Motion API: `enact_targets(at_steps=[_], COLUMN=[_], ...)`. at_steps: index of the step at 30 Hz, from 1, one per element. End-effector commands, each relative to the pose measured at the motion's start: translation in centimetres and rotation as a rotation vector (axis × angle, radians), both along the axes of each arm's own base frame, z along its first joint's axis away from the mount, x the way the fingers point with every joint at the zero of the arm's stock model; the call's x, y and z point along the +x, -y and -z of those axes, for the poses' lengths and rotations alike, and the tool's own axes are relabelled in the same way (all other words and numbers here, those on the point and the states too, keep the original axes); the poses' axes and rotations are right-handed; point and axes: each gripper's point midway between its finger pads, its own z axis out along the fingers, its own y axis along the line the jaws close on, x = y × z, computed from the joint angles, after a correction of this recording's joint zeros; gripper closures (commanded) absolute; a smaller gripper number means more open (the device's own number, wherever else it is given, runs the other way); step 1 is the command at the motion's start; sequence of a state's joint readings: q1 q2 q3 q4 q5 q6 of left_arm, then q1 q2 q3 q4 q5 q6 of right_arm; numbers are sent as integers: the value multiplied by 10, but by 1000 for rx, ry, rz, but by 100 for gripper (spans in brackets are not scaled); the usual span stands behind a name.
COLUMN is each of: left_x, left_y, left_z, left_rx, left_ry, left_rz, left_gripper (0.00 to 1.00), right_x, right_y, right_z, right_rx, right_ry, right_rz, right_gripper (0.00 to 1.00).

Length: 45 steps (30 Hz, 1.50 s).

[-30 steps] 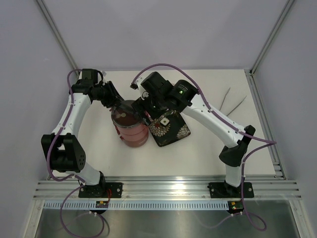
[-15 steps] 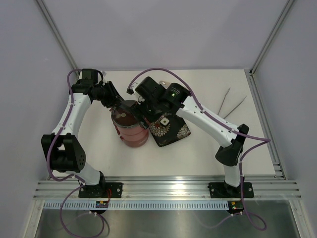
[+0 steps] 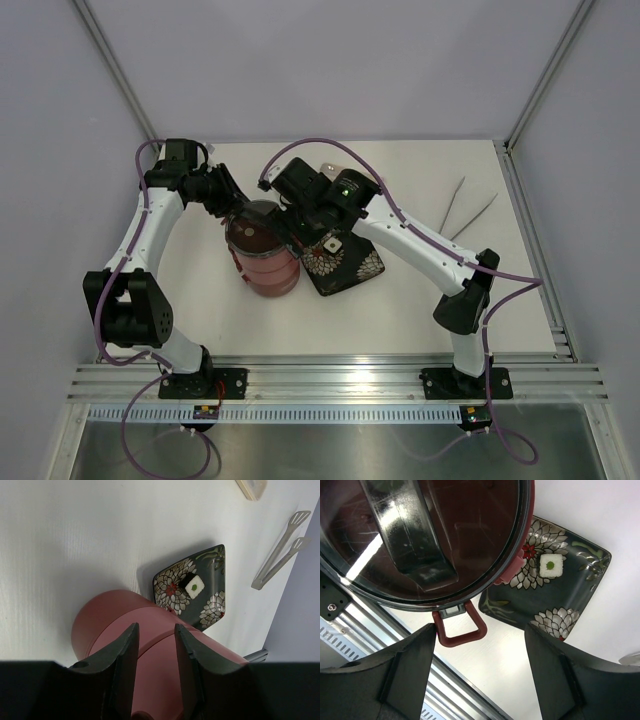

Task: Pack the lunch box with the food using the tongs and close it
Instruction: Close the box lid on the packing box.

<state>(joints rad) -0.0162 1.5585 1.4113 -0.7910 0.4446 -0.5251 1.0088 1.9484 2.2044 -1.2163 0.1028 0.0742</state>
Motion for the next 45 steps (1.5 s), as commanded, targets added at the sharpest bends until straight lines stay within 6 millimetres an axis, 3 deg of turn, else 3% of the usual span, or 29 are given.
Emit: enact_targets(at_steps=[1,16,33,45], left_x=[9,-1,-16,-31], left_y=[2,1,-9,-11], left_z=[-16,-15,-16,-9], left_rx=[-12,-3,52,65], left_ry=[65,58,55,30], left_rz=[-3,5,-15,-21], left_gripper=[63,62,63,63], right_x=[12,18,39,51], right_y=[6,11,20,22], right_z=[-5,-11,-14,-5], right_rx=[-24,-29,-27,-31], right_ry=[75,115,136,118], right_rz=[32,53,119,143], right_gripper=[22,23,23,23])
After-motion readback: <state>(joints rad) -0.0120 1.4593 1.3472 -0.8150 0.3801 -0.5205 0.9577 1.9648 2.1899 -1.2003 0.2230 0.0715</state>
